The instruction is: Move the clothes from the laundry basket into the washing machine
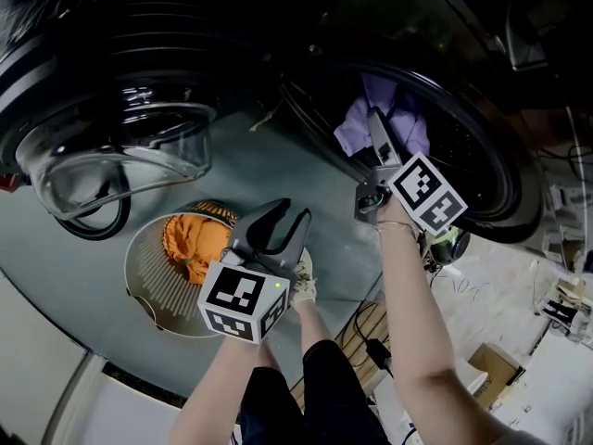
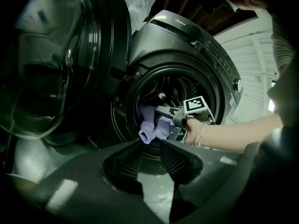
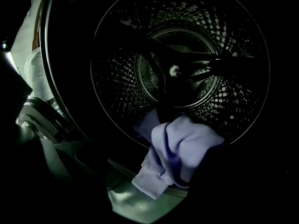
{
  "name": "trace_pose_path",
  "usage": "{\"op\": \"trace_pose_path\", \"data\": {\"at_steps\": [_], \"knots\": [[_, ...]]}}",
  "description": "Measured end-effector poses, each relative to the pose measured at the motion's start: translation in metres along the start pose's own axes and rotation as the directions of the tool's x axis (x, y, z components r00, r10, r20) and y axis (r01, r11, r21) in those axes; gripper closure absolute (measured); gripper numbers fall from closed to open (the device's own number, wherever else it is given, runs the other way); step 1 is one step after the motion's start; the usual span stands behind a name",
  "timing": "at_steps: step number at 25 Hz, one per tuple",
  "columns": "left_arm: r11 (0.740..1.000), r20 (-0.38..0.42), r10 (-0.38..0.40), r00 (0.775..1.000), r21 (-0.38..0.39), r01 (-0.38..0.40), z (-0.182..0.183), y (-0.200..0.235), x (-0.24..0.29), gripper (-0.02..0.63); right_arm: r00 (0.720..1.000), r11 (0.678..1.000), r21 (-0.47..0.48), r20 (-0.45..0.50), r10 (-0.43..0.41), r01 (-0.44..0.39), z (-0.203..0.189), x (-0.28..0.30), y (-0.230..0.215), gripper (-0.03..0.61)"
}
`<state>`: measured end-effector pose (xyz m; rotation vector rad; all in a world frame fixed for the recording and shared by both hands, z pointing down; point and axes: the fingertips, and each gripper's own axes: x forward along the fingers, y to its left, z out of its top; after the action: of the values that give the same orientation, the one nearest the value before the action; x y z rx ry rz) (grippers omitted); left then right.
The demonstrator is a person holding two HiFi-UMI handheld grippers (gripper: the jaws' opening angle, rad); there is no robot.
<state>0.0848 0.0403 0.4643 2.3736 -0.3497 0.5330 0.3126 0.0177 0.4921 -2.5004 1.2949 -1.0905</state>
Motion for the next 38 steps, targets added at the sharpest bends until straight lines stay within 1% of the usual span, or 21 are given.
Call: {"op": "trace_pose_path", "data": {"at_steps": [5, 11, 15, 18, 21, 24, 25, 27, 30, 34, 35, 36, 37, 38], "knots": [[1.0, 0.001, 0.007, 1.0, 0.009, -0.007, 0.002, 0.0, -0.01, 0.495, 1.0, 1.0, -0.001, 0.007, -0.031, 0.031, 0.0, -0.015, -0.004, 0.043], [0.999, 0.014, 0.035, 0.999, 0.014, -0.035, 0.004, 0.007, -0.033, 0.495, 0.999, 0.998, -0.039, 0.038, -0.038, 0.04, 0.01, -0.039, 0.002, 0.041], [0.998, 0.022, 0.06, 0.998, 0.005, -0.06, 0.0, 0.012, -0.056, 0.495, 0.999, 0.997, -0.07, 0.036, -0.034, 0.036, 0.005, -0.062, 0.01, 0.043], [0.997, 0.027, 0.082, 0.996, -0.004, -0.081, -0.005, 0.017, -0.076, 0.495, 1.0, 0.996, -0.094, 0.027, -0.003, 0.005, -0.001, -0.079, 0.028, 0.043], [0.993, 0.039, 0.115, 0.993, -0.027, -0.114, -0.011, 0.027, -0.098, 0.495, 0.998, 0.992, -0.109, 0.0, 0.069, -0.068, -0.017, -0.096, 0.06, 0.057], [0.988, 0.048, 0.148, 0.988, -0.054, -0.146, -0.019, 0.039, -0.12, 0.495, 0.986, 0.977, -0.13, -0.048, 0.163, -0.168, -0.04, -0.114, 0.099, 0.12], [0.986, 0.049, 0.159, 0.986, -0.062, -0.156, -0.022, 0.043, -0.127, 0.495, 0.979, 0.971, -0.131, -0.07, 0.194, -0.202, -0.05, -0.12, 0.111, 0.15], [0.981, 0.051, 0.183, 0.982, -0.079, -0.179, -0.028, 0.052, -0.14, 0.495, 0.958, 0.953, -0.134, -0.125, 0.257, -0.273, -0.073, -0.13, 0.137, 0.181], [0.969, 0.049, 0.227, 0.973, -0.111, -0.221, -0.044, 0.067, -0.159, 0.495, 0.915, 0.915, -0.152, -0.224, 0.336, -0.373, -0.114, -0.139, 0.173, 0.241], [0.95, 0.044, 0.281, 0.959, -0.156, -0.271, -0.066, 0.087, -0.176, 0.495, 0.851, 0.862, -0.164, -0.325, 0.413, -0.48, -0.165, -0.144, 0.206, 0.396], [0.945, 0.045, 0.294, 0.955, -0.165, -0.283, -0.073, 0.092, -0.18, 0.495, 0.833, 0.844, -0.175, -0.352, 0.427, -0.507, -0.178, -0.145, 0.212, 0.439], [0.939, 0.042, 0.308, 0.95, -0.176, -0.297, -0.08, 0.097, -0.184, 0.495, 0.811, 0.822, -0.189, -0.383, 0.442, -0.537, -0.192, -0.147, 0.218, 0.506], [0.931, 0.036, 0.324, 0.945, -0.189, -0.312, -0.089, 0.103, -0.187, 0.495, 0.783, 0.794, -0.199, -0.419, 0.46, -0.574, -0.207, -0.15, 0.225, 0.549], [0.923, 0.027, 0.34, 0.94, -0.203, -0.328, -0.099, 0.108, -0.19, 0.495, 0.749, 0.765, -0.2, -0.459, 0.478, -0.612, -0.222, -0.154, 0.23, 0.549]]}}
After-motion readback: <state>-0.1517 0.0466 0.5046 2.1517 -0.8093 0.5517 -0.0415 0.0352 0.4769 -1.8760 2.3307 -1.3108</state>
